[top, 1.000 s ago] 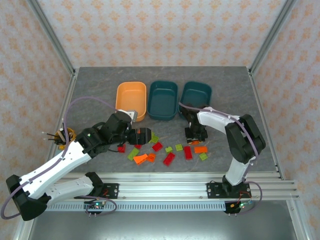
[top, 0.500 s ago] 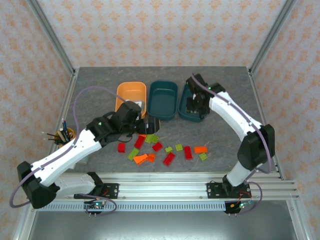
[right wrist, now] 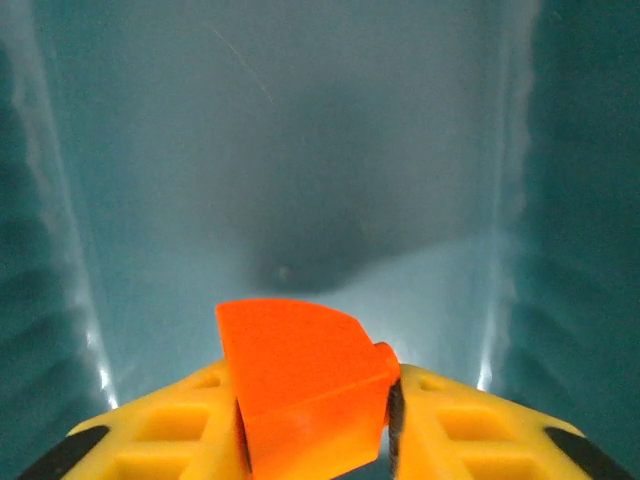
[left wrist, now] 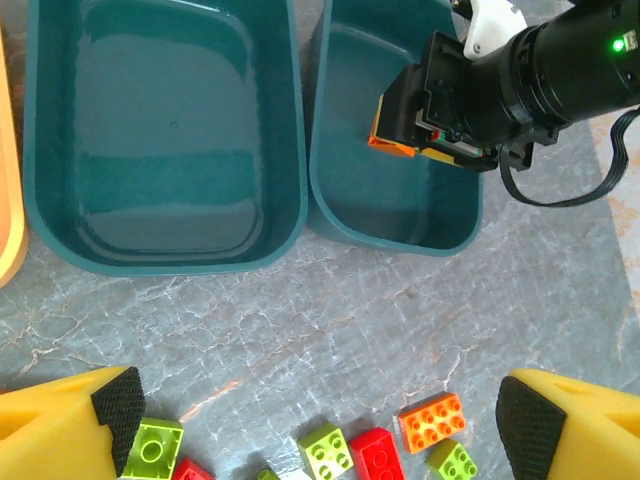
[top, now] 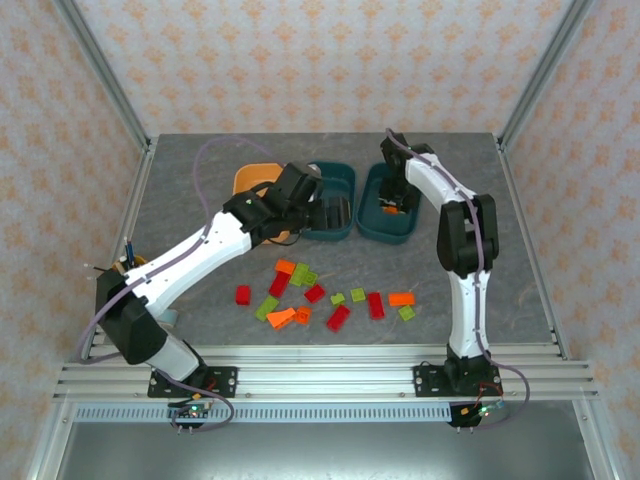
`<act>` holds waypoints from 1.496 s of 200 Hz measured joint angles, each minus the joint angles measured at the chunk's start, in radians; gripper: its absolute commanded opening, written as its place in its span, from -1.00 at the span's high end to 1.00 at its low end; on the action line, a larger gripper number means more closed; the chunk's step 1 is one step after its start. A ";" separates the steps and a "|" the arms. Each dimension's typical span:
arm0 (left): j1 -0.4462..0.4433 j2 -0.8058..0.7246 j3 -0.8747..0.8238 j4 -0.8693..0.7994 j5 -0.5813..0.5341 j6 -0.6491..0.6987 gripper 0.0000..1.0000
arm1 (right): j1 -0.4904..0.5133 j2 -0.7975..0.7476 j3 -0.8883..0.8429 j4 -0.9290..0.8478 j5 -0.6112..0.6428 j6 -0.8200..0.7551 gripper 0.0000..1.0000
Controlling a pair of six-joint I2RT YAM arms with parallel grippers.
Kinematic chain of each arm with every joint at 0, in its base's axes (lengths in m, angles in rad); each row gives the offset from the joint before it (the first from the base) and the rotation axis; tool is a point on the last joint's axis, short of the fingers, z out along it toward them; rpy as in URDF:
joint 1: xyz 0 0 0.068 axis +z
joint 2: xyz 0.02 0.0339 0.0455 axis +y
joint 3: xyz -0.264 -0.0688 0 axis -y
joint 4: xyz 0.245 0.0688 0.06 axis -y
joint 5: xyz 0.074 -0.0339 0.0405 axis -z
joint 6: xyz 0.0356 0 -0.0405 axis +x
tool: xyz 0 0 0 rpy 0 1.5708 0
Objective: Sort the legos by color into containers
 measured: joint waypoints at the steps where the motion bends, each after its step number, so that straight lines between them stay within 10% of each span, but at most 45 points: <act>1: 0.000 0.002 0.001 0.000 0.000 0.000 -0.87 | 0.000 0.003 0.003 -0.002 0.000 0.000 0.10; 68: 0.019 -0.003 0.001 -0.050 -0.007 -0.005 -0.88 | 0.007 -0.009 0.084 -0.055 -0.001 0.010 -0.25; 132: 0.098 -0.179 -0.088 -0.175 -0.055 -0.040 -0.87 | 0.111 -0.399 0.032 -0.038 0.014 -0.024 -0.25; 239: 0.113 -0.138 -0.423 -0.269 0.008 0.220 -0.48 | 0.508 -1.120 -1.049 0.471 -0.265 -0.032 -0.31; 299: 0.096 0.027 -0.424 -0.200 0.018 0.340 -0.43 | 0.520 -1.175 -1.143 0.605 -0.237 -0.026 -0.32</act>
